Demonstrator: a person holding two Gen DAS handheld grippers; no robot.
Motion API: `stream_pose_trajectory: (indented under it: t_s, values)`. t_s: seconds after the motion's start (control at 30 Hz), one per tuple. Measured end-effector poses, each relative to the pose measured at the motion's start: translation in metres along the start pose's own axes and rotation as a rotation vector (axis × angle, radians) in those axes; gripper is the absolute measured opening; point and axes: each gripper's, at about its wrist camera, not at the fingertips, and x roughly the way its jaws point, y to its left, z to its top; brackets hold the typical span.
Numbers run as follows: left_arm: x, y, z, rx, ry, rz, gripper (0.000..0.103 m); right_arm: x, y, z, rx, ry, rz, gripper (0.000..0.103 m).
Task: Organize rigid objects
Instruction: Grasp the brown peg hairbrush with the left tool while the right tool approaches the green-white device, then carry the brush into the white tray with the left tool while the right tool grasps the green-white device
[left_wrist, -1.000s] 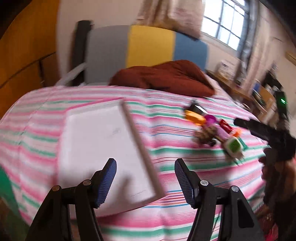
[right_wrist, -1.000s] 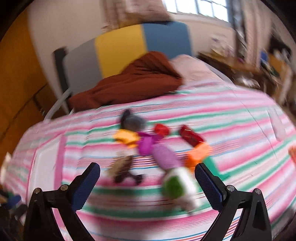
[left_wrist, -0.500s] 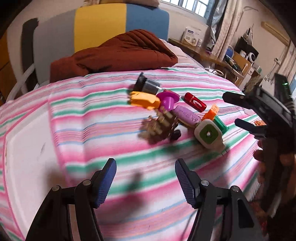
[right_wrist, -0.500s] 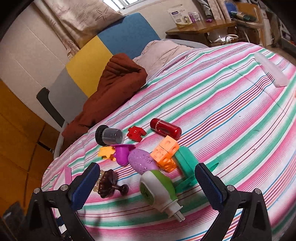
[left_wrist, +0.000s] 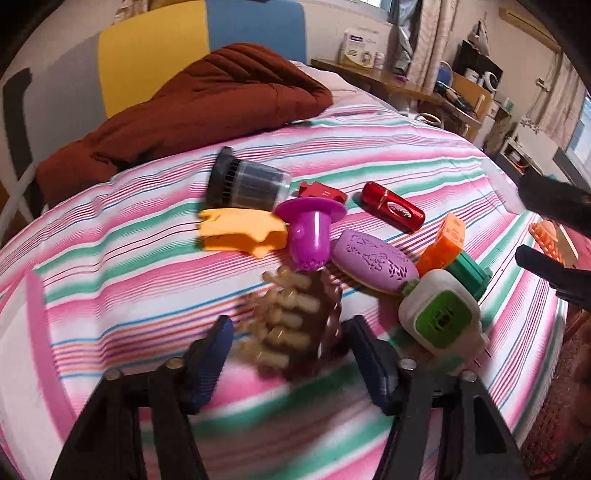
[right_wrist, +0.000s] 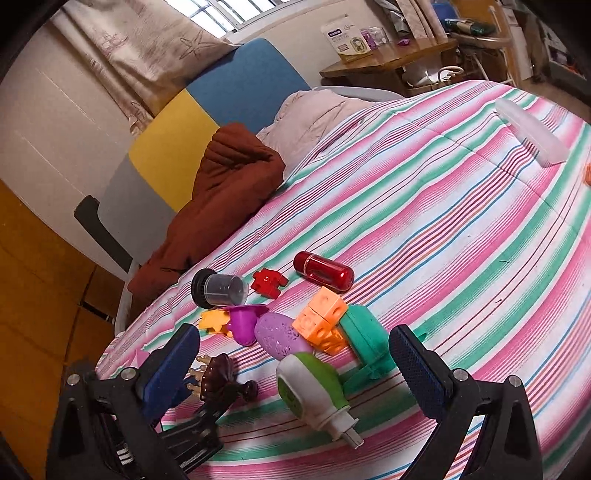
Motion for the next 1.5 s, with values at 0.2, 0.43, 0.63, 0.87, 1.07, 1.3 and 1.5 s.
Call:
stream_pose_trajectory:
  t_s: [0.2,0.43,0.63,0.87,1.07,1.3,1.5]
  values:
    - [-0.009,0.003,-0.016,0.018,-0.069,-0.022,0.051,0.003,0.007,-0.001,-0.050,0.013,0.000,0.102]
    - [-0.033,0.012,-0.044,-0.034,-0.083,0.011,0.051,0.015,0.025,-0.012,-0.155,0.089,-0.004,0.097]
    - [-0.054,0.022,-0.062,-0.096,-0.100,0.022,0.051,0.031,0.032,-0.023,-0.215,0.185,-0.037,0.079]
    - [-0.089,0.022,-0.079,-0.102,-0.164,0.032,0.051,0.049,0.043,-0.038,-0.331,0.241,-0.148,0.079]
    - [-0.118,0.029,-0.091,-0.127,-0.212,0.025,0.051,0.061,0.053,-0.048,-0.457,0.261,-0.241,0.070]
    - [-0.135,0.049,-0.104,-0.187,-0.232,0.035,0.051,0.084,0.068,-0.073,-0.653,0.311,-0.377,0.055]
    - [-0.143,0.066,-0.119,-0.244,-0.230,0.048,0.051,0.081,0.073,-0.076,-0.679,0.325,-0.344,0.055]
